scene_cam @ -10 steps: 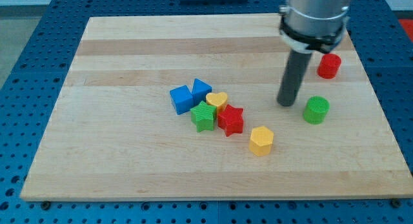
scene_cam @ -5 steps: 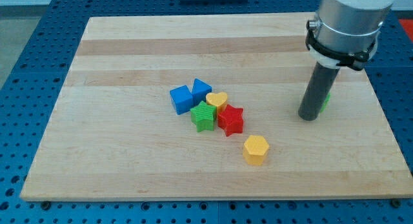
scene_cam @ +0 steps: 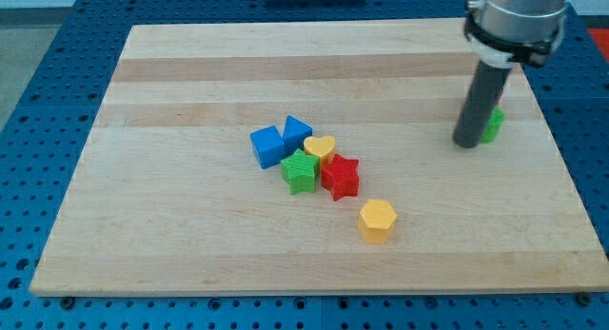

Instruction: Slide the green circle to the bottom side of the red circle

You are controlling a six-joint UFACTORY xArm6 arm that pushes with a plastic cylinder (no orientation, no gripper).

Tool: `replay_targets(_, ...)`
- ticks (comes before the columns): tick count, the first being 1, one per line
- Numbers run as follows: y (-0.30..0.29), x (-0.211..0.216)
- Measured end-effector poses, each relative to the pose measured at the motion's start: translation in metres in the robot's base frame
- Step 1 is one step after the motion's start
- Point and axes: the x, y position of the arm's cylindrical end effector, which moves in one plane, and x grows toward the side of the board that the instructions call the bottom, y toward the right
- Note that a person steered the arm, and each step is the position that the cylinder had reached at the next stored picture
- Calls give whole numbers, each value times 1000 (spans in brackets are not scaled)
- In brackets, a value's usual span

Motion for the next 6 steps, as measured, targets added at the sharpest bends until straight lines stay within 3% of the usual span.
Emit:
replay_targets(2,-1,0)
replay_targets(6,-147,-13)
